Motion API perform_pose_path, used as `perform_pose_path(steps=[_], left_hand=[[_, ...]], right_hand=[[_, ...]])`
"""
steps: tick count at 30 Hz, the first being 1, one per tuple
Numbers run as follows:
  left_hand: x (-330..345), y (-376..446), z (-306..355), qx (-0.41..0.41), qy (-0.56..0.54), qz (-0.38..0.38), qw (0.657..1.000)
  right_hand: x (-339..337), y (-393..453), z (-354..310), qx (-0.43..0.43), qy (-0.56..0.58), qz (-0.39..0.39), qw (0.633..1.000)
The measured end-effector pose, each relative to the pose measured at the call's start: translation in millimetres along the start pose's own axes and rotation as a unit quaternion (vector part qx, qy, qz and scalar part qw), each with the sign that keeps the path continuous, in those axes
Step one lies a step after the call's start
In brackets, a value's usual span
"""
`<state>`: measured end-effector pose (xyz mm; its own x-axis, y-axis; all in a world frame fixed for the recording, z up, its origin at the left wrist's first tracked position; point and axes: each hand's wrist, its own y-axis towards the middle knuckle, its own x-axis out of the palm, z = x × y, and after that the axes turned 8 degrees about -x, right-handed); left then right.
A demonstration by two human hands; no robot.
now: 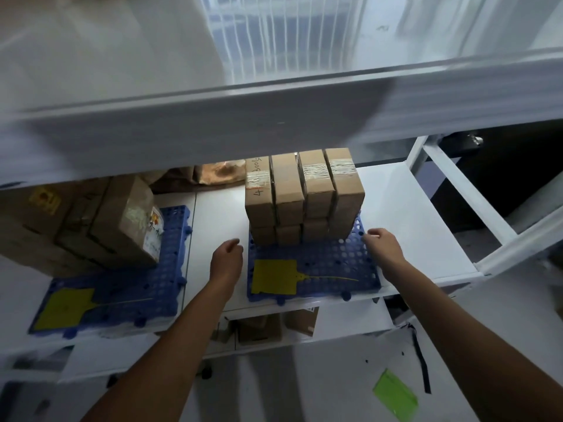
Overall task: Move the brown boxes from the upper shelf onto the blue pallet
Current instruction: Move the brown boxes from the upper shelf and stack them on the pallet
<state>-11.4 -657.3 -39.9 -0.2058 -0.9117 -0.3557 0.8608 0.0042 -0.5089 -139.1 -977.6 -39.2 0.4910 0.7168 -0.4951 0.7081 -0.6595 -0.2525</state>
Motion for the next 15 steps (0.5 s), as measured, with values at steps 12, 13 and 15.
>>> perform_pose_path(steps=[12, 13, 15], left_hand=[[3, -22, -35, 0.047, 0.013, -0.009, 0.999], [2, -22, -33, 0.049, 0.019, -0.011, 0.999], [-2, -20, -32, 0.055, 0.035, -0.012, 0.998]], right_hand=[[13, -6, 9, -0.05, -0.032, -0.012, 0.998], [13, -8, 8, -0.052, -0.036, -0.01, 0.998], [13, -12, 6, -0.061, -0.058, -0.009, 0.996]])
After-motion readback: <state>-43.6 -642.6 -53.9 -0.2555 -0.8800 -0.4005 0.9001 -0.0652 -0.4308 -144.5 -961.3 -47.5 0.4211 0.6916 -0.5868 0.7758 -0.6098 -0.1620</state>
